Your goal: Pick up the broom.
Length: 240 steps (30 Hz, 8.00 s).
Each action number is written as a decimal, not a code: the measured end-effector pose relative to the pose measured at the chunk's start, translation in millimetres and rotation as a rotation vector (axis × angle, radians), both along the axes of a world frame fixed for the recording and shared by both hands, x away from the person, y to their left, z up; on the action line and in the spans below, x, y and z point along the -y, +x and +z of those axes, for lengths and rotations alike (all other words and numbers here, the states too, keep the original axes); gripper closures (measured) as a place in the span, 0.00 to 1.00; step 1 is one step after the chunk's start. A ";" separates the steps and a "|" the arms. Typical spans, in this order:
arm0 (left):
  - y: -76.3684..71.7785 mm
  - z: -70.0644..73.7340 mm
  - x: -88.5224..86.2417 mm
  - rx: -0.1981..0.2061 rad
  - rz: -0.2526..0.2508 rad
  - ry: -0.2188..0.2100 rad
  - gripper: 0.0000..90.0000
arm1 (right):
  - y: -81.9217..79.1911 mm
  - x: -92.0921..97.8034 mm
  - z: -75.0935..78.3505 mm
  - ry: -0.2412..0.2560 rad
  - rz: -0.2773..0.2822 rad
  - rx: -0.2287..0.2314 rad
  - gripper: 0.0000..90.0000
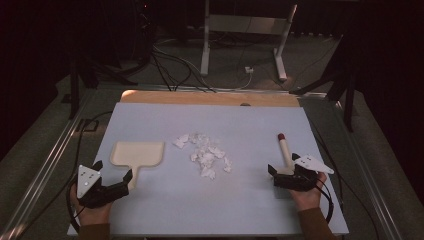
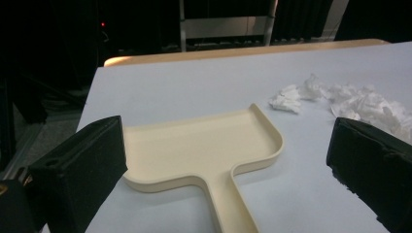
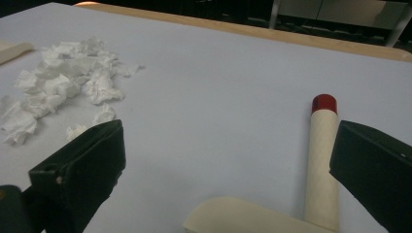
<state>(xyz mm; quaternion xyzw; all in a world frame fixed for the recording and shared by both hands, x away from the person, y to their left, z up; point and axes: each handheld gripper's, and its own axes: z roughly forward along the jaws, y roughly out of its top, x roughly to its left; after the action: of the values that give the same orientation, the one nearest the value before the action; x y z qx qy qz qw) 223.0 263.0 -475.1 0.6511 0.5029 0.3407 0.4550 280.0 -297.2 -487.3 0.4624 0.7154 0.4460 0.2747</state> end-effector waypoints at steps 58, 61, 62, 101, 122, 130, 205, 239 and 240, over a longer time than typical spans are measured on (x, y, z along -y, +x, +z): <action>-5.2 -3.7 -10.5 0.054 0.091 -0.006 0.02 | 122.6 20.3 31.9 -0.128 -0.156 -0.269 0.00; -5.5 -3.6 -10.4 0.056 0.093 -0.006 0.03 | 132.8 20.5 30.6 -0.123 -0.163 -0.295 0.00; -5.5 -3.6 -10.4 0.056 0.093 -0.006 0.03 | 134.7 20.2 30.2 -0.126 -0.164 -0.300 0.00; -6.2 -4.4 -10.3 0.061 0.095 -0.006 0.05 | 169.9 14.2 -17.3 -0.176 -0.345 -0.545 0.76; -6.5 -4.9 -10.5 0.060 0.099 -0.007 0.06 | 150.6 13.6 12.3 -0.107 -0.319 -0.399 0.76; -5.8 -5.7 -8.6 0.057 0.094 -0.006 0.06 | 138.8 8.3 31.1 -0.084 -0.276 -0.323 0.76; 81.7 -6.6 254.9 -0.152 -0.572 -0.142 0.13 | 41.1 -78.9 129.3 0.084 0.092 0.014 0.76; 90.2 13.9 258.8 -0.139 -0.707 -0.078 0.77 | 41.5 -93.6 151.8 0.101 0.174 0.062 0.51; 90.2 13.9 258.8 -0.139 -0.707 -0.078 0.77 | 41.5 -93.6 151.8 0.101 0.174 0.062 0.51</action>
<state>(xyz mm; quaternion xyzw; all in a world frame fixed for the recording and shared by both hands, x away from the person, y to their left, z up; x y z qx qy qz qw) 313.2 4.2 -461.2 0.7884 0.2890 0.0978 0.5341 321.5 -203.6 -335.5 0.3976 0.7207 0.5177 0.2335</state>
